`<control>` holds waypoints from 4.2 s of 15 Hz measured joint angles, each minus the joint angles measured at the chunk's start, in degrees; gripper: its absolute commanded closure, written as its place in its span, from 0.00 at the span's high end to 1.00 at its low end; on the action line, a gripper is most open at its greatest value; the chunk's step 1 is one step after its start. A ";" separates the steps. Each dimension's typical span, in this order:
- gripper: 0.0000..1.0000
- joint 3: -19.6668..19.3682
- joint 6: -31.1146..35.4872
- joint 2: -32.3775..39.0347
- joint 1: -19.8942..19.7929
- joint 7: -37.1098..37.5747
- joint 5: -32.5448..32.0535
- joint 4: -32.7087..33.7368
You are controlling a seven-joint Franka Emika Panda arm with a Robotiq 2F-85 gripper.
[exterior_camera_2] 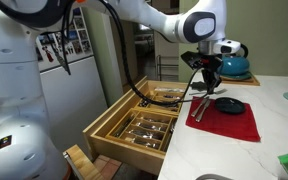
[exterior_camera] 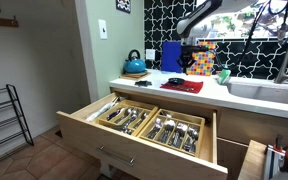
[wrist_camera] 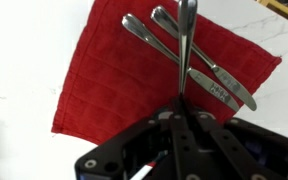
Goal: Put the fork in the drawer
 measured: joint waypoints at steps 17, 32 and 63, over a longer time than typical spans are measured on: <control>0.06 13.30 9.85 -32.19 2.35 20.74 -7.30 -38.37; 0.01 17.82 9.90 -26.78 2.00 31.97 -8.31 -39.01; 0.01 13.63 30.68 3.21 16.38 61.19 -15.83 -30.38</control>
